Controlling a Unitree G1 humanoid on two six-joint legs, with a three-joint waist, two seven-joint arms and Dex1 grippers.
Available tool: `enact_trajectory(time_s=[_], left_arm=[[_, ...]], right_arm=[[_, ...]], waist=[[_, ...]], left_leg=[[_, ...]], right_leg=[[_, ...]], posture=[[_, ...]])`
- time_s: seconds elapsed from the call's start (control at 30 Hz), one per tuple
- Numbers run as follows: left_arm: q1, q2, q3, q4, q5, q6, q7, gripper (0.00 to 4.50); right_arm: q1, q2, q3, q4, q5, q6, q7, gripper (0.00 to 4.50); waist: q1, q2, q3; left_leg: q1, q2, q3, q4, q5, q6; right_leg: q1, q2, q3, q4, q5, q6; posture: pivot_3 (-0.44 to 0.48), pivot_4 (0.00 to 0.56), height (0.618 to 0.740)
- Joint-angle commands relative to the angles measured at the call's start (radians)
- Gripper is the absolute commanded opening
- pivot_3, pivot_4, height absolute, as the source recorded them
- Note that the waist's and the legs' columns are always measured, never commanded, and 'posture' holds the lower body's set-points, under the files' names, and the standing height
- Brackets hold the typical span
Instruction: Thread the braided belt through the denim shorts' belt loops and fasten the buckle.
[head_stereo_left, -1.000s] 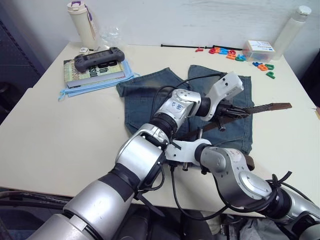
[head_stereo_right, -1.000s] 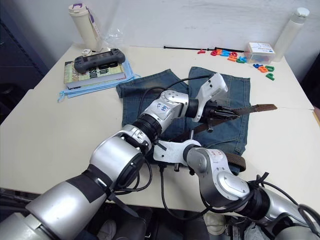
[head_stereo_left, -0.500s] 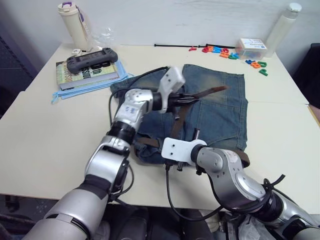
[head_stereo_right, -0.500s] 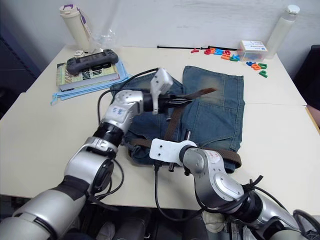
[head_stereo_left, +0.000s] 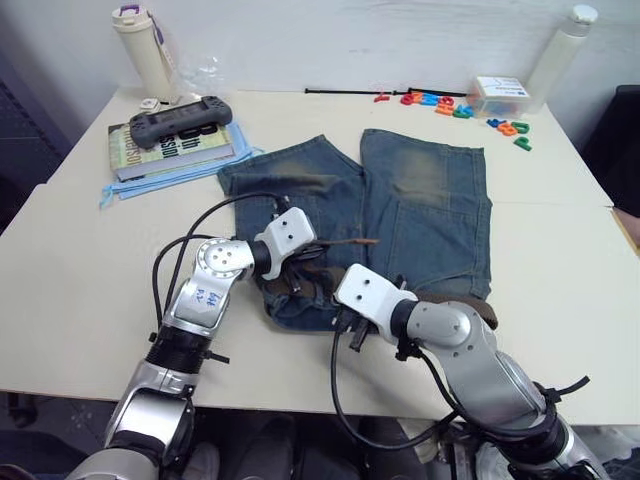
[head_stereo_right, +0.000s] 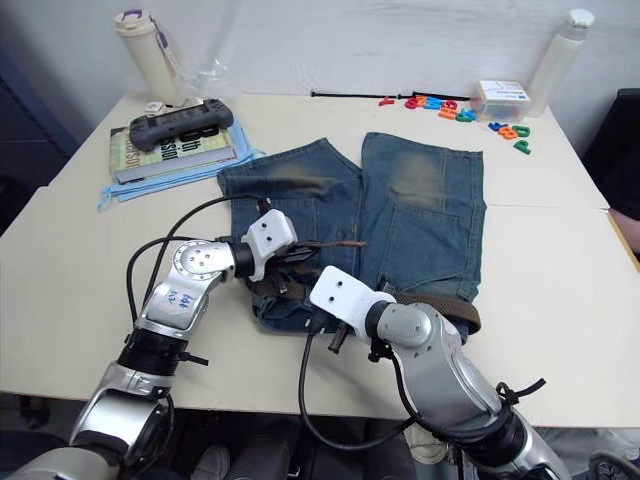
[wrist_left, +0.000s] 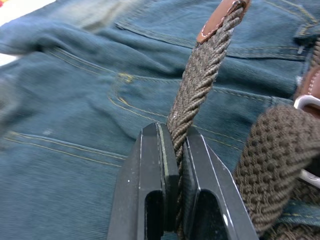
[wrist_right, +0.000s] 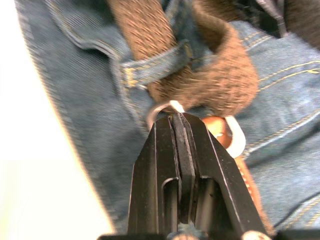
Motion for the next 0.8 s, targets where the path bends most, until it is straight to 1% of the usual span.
enact_trajectory(time_s=[0.03, 0.1, 0.17, 0.2, 0.27, 0.3, 0.37, 0.47, 0.67, 0.8], left_arm=[[0.016, 0.033, 0.019, -0.069, 0.002, 0.0, 0.023, 0.0], [0.027, 0.041, 0.023, -0.099, -0.01, 0.01, 0.024, 0.0], [0.048, 0.047, 0.029, -0.123, -0.023, 0.002, 0.024, 0.0], [0.056, 0.049, 0.032, -0.131, -0.03, 0.0, 0.023, 0.0], [0.072, 0.059, 0.037, -0.144, -0.036, -0.021, 0.022, 0.0], [0.08, 0.064, 0.041, -0.154, -0.041, -0.028, 0.02, 0.0], [0.1, 0.079, 0.049, -0.181, -0.054, -0.048, 0.01, 0.0], [0.136, 0.114, 0.063, -0.202, -0.057, -0.099, 0.007, 0.0], [0.179, 0.166, 0.053, -0.209, -0.02, -0.156, 0.007, 0.0], [0.2, 0.186, 0.039, -0.216, 0.001, -0.147, 0.01, 0.0]], right_arm=[[-0.006, 0.032, -0.075, -0.104, 0.054, 0.043, -0.027, 0.33], [-0.008, 0.056, -0.11, -0.136, 0.079, 0.059, -0.045, 0.93], [-0.001, 0.06, -0.143, -0.183, 0.102, 0.065, -0.053, 1.71], [0.003, 0.053, -0.152, -0.201, 0.112, 0.063, -0.057, 2.28], [0.019, 0.033, -0.162, -0.233, 0.131, 0.06, -0.067, 3.23], [0.027, 0.019, -0.162, -0.245, 0.137, 0.057, -0.072, 3.53], [0.052, -0.029, -0.147, -0.259, 0.136, 0.039, -0.089, 3.53], [0.111, -0.125, -0.089, -0.243, 0.095, -0.012, -0.139, 3.53], [0.145, -0.13, -0.06, -0.223, 0.067, -0.043, -0.232, 3.53], [0.147, -0.109, -0.031, -0.213, 0.053, -0.053, -0.289, 3.53]], waist=[[0.0, 0.0, 0.0], [0.0, 0.0, 0.0], [0.0, 0.0, 0.0], [0.001, 0.0, 0.0], [0.002, 0.0, 0.0], [0.002, 0.0, 0.0], [0.002, 0.0, 0.0], [0.001, 0.001, 0.0], [0.001, 0.001, 0.001], [0.003, 0.001, 0.001]], left_leg=[[0.0, 0.0, 0.0, 0.0, 0.0, 0.0], [0.0, 0.001, 0.0, 0.0, 0.0, -0.001], [0.0, 0.001, 0.0, 0.0, 0.0, -0.001], [0.0, 0.001, 0.0, 0.0, 0.0, -0.001], [0.0, 0.001, 0.0, 0.0, 0.0, -0.001], [0.0, 0.001, 0.0, 0.0, 0.0, -0.001], [0.0, 0.001, 0.0, 0.0, 0.0, -0.001], [0.0, 0.001, 0.0, 0.0, 0.0, -0.001], [0.0, 0.001, 0.001, 0.0, 0.0, -0.001], [0.0, 0.001, 0.001, 0.0, 0.0, -0.001]], right_leg=[[0.0, 0.0, 0.0, 0.0, 0.0, 0.0], [-0.001, 0.0, 0.0, 0.0, 0.0, 0.0], [-0.001, 0.0, 0.0, 0.0, 0.0, 0.0], [-0.001, 0.0, 0.0, 0.0, 0.0, 0.0], [0.0, 0.0, 0.0, 0.0, 0.0, 0.0], [-0.001, 0.0, 0.0, 0.0, 0.0, 0.0], [-0.001, 0.0, 0.0, 0.0, 0.0, 0.0], [-0.001, -0.001, 0.0, 0.0, 0.0, -0.001], [-0.001, -0.003, 0.0, 0.0, 0.0, -0.001], [-0.001, -0.003, 0.0, 0.0, 0.0, -0.001]], posture=[[0.0, 0.15, 0.655], [0.0, 0.15, 0.655], [0.0, 0.15, 0.655], [0.0, 0.15, 0.655], [0.0, 0.15, 0.655], [0.0, 0.15, 0.655], [0.0, 0.15, 0.655], [0.0, 0.15, 0.655], [0.0, 0.15, 0.655], [0.0, 0.15, 0.655]])
